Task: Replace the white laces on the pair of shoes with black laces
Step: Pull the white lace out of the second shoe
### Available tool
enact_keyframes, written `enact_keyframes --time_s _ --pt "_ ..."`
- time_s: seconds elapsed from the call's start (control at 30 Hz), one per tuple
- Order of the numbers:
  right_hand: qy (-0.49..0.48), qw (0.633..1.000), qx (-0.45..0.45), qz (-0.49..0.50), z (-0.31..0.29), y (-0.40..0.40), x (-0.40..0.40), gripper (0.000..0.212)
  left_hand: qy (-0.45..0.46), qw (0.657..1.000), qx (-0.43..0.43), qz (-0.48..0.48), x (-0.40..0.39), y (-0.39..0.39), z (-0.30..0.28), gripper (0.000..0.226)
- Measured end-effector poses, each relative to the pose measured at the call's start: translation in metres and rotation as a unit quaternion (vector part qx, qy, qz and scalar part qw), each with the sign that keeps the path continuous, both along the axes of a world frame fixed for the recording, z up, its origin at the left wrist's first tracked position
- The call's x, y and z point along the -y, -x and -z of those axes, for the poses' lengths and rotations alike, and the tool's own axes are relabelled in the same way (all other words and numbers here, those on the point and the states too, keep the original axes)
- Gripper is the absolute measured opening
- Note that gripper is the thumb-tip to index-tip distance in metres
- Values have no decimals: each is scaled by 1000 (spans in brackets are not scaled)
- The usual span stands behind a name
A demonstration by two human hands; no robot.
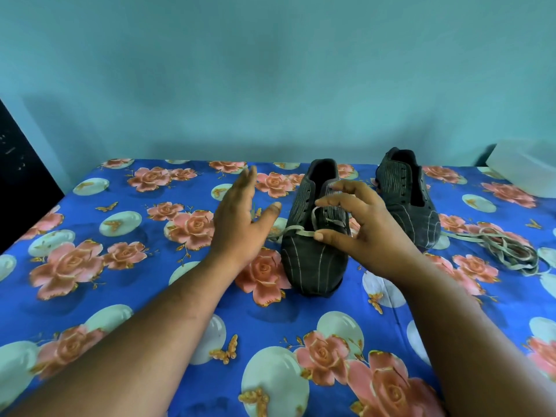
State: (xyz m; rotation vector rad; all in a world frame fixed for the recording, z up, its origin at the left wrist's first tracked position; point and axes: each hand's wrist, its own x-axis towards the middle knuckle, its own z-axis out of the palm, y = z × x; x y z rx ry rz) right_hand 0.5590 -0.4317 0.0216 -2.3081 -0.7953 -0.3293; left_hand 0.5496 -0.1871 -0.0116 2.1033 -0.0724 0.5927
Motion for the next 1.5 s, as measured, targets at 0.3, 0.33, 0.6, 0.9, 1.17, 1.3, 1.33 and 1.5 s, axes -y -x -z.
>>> enact_keyframes --time_s 0.3,0.33,0.6,0.9,1.17,1.3,1.33,1.5 --pt "42 997 64 12 3 7 -17 30 -93 970 -68 215 14 12 5 91" --pt "35 998 59 11 3 7 -18 28 -96 970 -80 208 14 11 7 94" --pt "-142 988 -39 -36 -10 12 -19 10 -151 969 -118 158 17 14 5 91" --pt "-501 848 -104 137 -31 2 8 18 -151 968 -128 153 19 17 0 94" --pt "-47 982 123 137 -10 6 -7 33 -144 967 -138 157 18 18 -1 92" --pt "100 982 152 60 -3 14 -22 33 -149 966 -137 160 18 17 0 91" --pt "103 982 146 52 -1 13 -23 32 -152 966 -137 161 18 17 0 91" --pt "92 984 144 49 -1 12 -26 28 -146 965 -142 163 19 19 -2 91"
